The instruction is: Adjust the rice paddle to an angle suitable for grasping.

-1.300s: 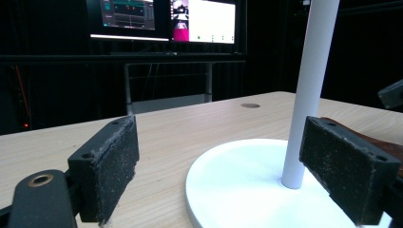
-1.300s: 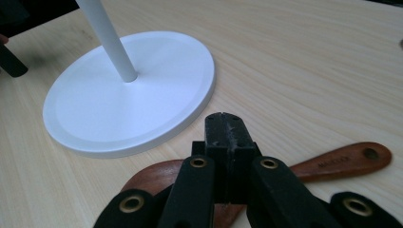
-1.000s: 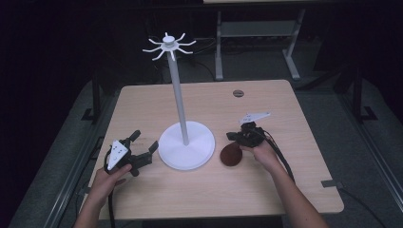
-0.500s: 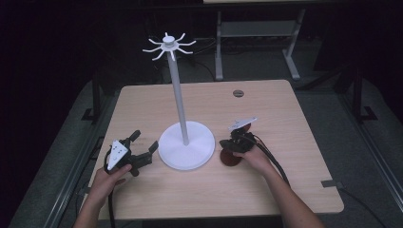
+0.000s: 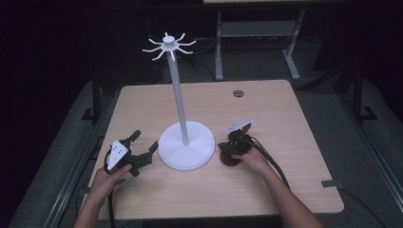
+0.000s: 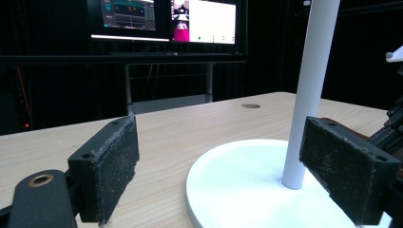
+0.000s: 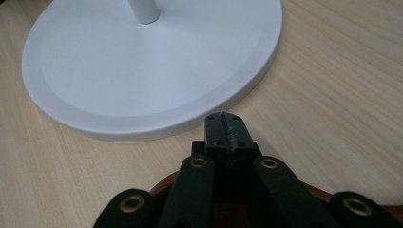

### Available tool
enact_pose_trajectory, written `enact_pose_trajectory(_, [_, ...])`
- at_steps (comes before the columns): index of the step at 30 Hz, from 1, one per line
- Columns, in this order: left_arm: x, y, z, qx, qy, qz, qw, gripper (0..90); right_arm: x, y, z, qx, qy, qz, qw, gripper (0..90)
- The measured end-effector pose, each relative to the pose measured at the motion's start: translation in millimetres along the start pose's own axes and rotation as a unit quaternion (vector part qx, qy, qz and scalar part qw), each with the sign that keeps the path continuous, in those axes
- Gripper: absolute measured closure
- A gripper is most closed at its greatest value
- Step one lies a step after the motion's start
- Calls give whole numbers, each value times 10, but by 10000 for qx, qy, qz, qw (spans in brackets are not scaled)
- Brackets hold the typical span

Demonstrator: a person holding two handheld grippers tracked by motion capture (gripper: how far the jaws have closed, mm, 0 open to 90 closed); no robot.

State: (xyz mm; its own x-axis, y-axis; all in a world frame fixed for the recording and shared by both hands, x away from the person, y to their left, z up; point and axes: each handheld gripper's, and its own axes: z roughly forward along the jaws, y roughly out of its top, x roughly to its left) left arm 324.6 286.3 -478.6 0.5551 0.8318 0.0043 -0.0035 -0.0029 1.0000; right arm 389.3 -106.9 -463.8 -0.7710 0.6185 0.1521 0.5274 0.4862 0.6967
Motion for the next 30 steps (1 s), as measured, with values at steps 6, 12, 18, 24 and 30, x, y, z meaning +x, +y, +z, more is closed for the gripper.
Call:
enact_pose_trajectory(6, [1, 0, 0, -15, -9, 11, 10000, 125, 3, -11, -17, 24, -14, -5, 10000, 897])
enact_pose_trajectory(12, [0, 0, -3, 9, 0, 45, 10000, 126, 15, -35, -58, 32, -14, 22, 10000, 897])
enact_pose_trajectory(18, [-1, 1, -4, 23, -10, 64, 10000, 125, 26, -81, -105, 36, -2, 39, 10000, 898])
enact_pose_trajectory(24, [-1, 2, -6, 26, -10, 78, 10000, 125, 16, -121, -148, 40, -20, -12, 10000, 897])
enact_pose_trajectory(30, [-3, 2, -9, 21, -5, 101, 9999, 125, 12, -157, -230, 50, -53, 106, 9999, 898])
